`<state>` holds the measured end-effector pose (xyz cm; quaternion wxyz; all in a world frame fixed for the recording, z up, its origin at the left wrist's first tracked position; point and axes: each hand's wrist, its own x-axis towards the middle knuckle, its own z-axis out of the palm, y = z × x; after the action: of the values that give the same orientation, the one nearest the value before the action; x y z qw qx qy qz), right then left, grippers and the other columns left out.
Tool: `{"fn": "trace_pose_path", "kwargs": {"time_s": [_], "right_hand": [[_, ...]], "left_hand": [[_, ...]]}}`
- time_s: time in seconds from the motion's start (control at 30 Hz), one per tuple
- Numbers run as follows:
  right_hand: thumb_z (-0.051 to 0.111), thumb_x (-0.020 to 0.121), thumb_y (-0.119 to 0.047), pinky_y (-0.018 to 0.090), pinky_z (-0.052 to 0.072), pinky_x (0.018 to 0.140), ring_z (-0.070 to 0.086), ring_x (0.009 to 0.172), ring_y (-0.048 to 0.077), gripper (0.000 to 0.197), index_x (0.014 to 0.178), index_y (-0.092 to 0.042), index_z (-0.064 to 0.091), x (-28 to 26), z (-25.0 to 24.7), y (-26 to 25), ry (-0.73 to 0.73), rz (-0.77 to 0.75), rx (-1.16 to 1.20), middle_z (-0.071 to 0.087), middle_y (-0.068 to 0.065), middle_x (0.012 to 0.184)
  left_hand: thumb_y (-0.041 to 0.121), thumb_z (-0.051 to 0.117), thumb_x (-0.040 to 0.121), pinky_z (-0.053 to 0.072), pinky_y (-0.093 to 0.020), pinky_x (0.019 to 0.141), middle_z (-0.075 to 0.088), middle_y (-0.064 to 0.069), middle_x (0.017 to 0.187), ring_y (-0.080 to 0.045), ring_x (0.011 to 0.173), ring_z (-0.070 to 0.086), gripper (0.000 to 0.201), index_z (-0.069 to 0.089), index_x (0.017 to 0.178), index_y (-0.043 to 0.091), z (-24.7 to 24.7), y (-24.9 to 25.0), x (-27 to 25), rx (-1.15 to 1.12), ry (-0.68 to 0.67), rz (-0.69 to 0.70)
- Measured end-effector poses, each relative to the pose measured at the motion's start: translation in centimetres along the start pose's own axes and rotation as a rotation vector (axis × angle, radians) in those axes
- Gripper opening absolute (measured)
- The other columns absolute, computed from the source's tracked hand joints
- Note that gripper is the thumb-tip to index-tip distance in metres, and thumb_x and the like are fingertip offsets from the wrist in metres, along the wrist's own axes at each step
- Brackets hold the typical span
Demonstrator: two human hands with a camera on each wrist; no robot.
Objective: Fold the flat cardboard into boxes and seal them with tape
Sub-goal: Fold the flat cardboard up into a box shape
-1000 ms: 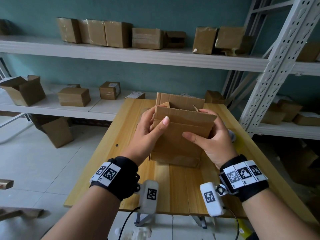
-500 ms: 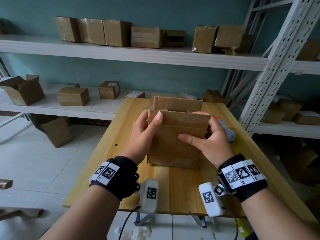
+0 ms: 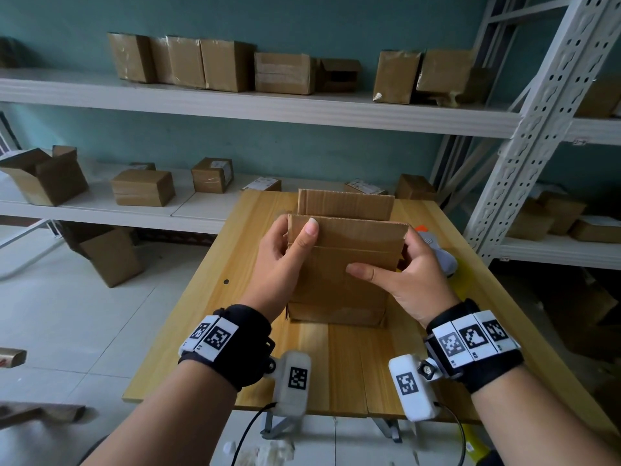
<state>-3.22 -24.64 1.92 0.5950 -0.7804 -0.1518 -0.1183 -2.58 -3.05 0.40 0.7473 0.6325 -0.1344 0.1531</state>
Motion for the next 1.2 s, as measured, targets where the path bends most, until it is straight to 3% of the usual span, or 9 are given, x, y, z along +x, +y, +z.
{"fn": "trace_pose_path", "kwargs": {"time_s": [0.27,0.37,0.47,0.6,0.63,0.7,0.8,0.97,1.2], "right_hand": [[0.084,0.065,-0.053,0.021,0.059,0.080,0.072,0.101,0.002,0.060,0.118,-0.036,0.063,-0.20,-0.13,-0.13,0.005,0.016,0.094,0.076,-0.015,0.107],[0.078,0.074,-0.050,0.021,0.057,0.080,0.072,0.099,0.005,0.056,0.122,-0.024,0.065,-0.17,-0.23,-0.22,0.028,0.023,0.171,0.076,-0.012,0.105],[0.080,0.077,-0.058,0.022,0.057,0.084,0.072,0.102,0.008,0.059,0.121,-0.022,0.066,-0.03,-0.31,-0.09,0.036,0.018,0.174,0.076,-0.009,0.106],[0.079,0.079,-0.057,0.032,0.055,0.095,0.071,0.108,0.019,0.053,0.115,-0.020,0.069,0.13,-0.38,0.12,0.051,0.020,0.208,0.077,0.001,0.106],[0.077,0.083,-0.053,0.037,0.054,0.098,0.071,0.108,0.023,0.046,0.113,-0.019,0.069,0.15,-0.48,0.21,0.040,0.021,0.216,0.077,0.006,0.105],[0.073,0.089,-0.045,0.036,0.052,0.097,0.071,0.106,0.024,0.034,0.108,-0.017,0.069,0.21,-0.70,0.23,0.029,0.028,0.218,0.076,0.010,0.103],[0.071,0.089,-0.041,0.029,0.050,0.094,0.070,0.102,0.019,0.031,0.107,-0.016,0.069,0.35,-0.72,0.11,0.054,0.019,0.206,0.074,0.007,0.098],[0.072,0.089,-0.038,0.020,0.050,0.089,0.069,0.099,0.008,0.030,0.111,-0.018,0.071,0.47,-0.52,0.25,0.086,-0.022,0.158,0.074,-0.012,0.092],[0.072,0.097,-0.031,0.016,0.051,0.085,0.069,0.099,0.006,0.018,0.112,-0.021,0.071,0.46,-0.44,0.46,0.099,-0.052,0.085,0.074,-0.013,0.095]], "left_hand": [[0.055,0.071,0.085,0.061,-0.031,0.079,0.076,-0.002,0.105,-0.019,0.098,0.075,0.054,0.068,0.115,0.011,-0.03,0.34,-0.30,-0.027,-0.039,-0.001],[0.068,0.080,0.077,0.064,-0.043,0.082,0.074,-0.012,0.111,-0.030,0.104,0.074,0.063,0.071,0.114,0.018,-0.24,0.39,-0.40,0.007,-0.090,0.010],[0.079,0.077,0.073,0.063,-0.038,0.081,0.073,-0.014,0.111,-0.025,0.101,0.073,0.075,0.072,0.114,0.017,-0.15,0.52,-0.44,-0.003,-0.085,0.015],[0.062,0.068,0.087,0.059,-0.042,0.084,0.072,-0.017,0.107,-0.023,0.098,0.071,0.057,0.071,0.111,0.011,0.03,0.65,-0.35,-0.010,-0.067,0.007],[0.058,0.066,0.089,0.059,-0.039,0.083,0.072,-0.015,0.104,-0.021,0.097,0.071,0.054,0.071,0.111,0.008,0.09,0.66,-0.33,-0.011,-0.066,0.000],[0.050,0.067,0.096,0.058,-0.029,0.078,0.073,-0.005,0.098,-0.016,0.093,0.071,0.046,0.071,0.111,0.006,0.19,0.71,-0.34,-0.009,-0.070,-0.018],[0.040,0.066,0.098,0.057,-0.025,0.075,0.074,0.001,0.099,-0.014,0.092,0.072,0.035,0.072,0.113,0.009,0.24,0.78,-0.33,-0.002,-0.072,-0.043],[0.038,0.068,0.102,0.058,-0.028,0.073,0.073,0.001,0.102,-0.014,0.091,0.071,0.026,0.073,0.116,0.016,0.24,0.89,-0.23,-0.006,-0.055,-0.095],[0.038,0.065,0.103,0.056,-0.025,0.072,0.074,0.002,0.104,-0.011,0.091,0.070,0.021,0.073,0.115,0.022,0.44,0.87,-0.01,0.000,-0.019,-0.125]]}}
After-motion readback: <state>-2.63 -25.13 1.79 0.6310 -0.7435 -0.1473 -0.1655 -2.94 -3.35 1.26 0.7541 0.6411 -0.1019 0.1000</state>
